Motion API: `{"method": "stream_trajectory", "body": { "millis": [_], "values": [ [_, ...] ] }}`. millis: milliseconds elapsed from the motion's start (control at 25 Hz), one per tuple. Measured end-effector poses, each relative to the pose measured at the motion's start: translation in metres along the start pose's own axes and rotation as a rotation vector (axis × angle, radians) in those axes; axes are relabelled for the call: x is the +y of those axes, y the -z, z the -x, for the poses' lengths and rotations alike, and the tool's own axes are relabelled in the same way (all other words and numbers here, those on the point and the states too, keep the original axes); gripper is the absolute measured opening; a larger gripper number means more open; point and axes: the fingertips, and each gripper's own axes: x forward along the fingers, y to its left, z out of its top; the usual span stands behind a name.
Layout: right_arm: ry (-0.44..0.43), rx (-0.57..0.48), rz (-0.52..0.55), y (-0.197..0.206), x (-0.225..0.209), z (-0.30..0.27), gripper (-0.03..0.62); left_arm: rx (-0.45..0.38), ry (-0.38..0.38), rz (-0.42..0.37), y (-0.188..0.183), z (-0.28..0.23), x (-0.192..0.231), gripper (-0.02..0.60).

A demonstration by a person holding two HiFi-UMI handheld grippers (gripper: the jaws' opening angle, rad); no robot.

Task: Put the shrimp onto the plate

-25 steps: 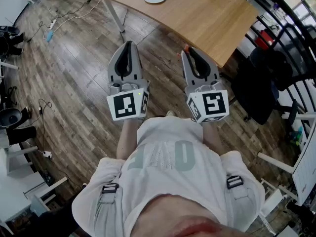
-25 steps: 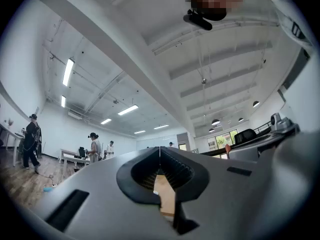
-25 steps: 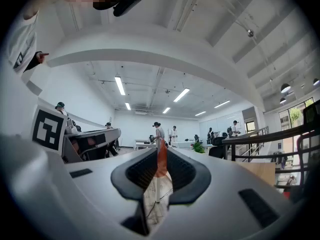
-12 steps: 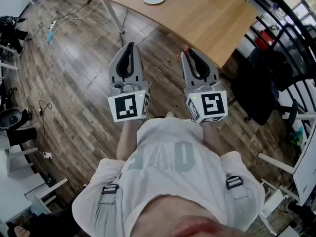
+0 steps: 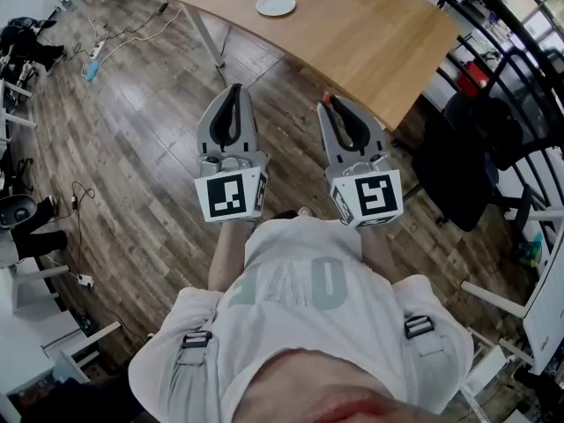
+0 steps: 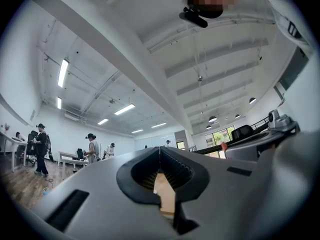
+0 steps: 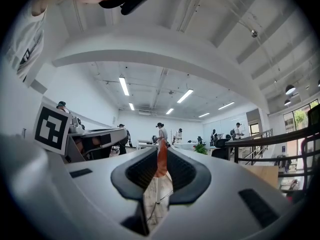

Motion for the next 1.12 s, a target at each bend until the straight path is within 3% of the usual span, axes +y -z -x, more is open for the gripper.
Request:
{"method": "stream_trajectory", "body": {
  "millis": [600, 1120],
  "values": [
    [-0.021, 0.020, -0.047, 0.016, -0.010, -0.011, 0.064, 0.062, -0.032, -0.002, 0.016, -0.003, 0.005, 0.011],
    [-0.021, 0.016, 0.020, 0.022, -0.049, -0.102, 0.064, 0.039, -0.098, -0.036, 0.045, -0.089, 0.070, 0.011]
  ]
}}
